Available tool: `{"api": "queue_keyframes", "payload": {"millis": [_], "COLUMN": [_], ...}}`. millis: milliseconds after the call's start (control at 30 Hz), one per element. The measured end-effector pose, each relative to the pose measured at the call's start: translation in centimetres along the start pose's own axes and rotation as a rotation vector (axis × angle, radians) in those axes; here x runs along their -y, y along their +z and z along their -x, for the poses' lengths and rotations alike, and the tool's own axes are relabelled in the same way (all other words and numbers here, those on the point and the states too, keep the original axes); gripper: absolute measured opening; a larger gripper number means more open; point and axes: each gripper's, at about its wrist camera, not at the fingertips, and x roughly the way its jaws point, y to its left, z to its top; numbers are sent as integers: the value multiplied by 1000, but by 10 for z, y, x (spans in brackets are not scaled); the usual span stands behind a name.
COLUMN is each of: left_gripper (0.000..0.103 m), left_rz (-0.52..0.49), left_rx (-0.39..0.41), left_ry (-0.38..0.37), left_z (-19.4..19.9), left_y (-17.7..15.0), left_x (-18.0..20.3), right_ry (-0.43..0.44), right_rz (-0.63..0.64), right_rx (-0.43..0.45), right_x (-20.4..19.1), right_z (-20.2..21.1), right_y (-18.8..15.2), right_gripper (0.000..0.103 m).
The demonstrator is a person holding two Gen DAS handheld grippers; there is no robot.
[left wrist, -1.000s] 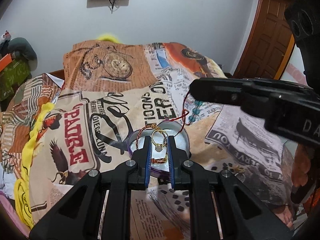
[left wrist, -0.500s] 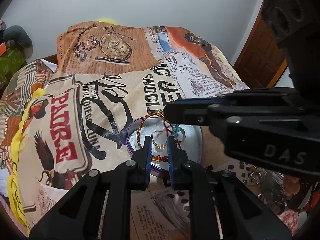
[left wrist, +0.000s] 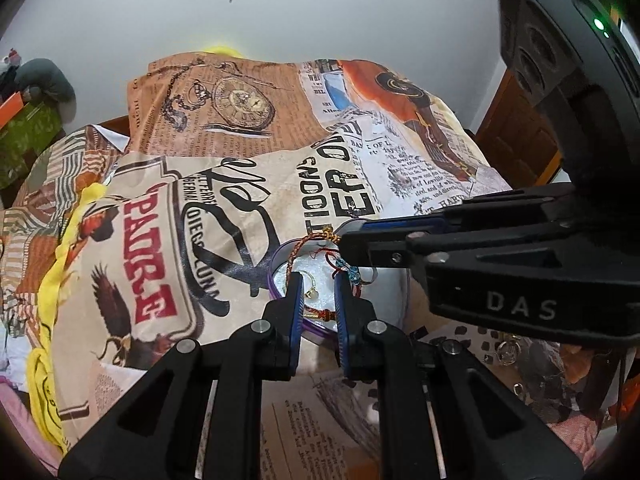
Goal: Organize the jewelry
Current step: 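Lower both held items into the heart tin and open both grippers, then withdraw both grippers and move toward the small gold earrings left on the bed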
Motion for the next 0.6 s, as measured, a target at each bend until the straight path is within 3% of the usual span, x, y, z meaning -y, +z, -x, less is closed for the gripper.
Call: {"api": "queue_keyframes", "payload": {"millis": [200, 400, 600], "left_gripper": [17, 20, 30], "left_rz": [27, 29, -5], "left_rx": [22, 60, 108], "left_ry": [10, 14, 7], "left_z": [21, 49, 84], "left_y": [1, 2, 0], "left_x": [-4, 2, 19], "right_ry": [-31, -83, -156], "right_rz": [12, 28, 65], "right_rx": [48, 142, 228], "right_x": [-5, -10, -18], "right_z": [27, 65, 104], "right_y": [-4, -17, -37], "right_gripper": [20, 38, 40]}}
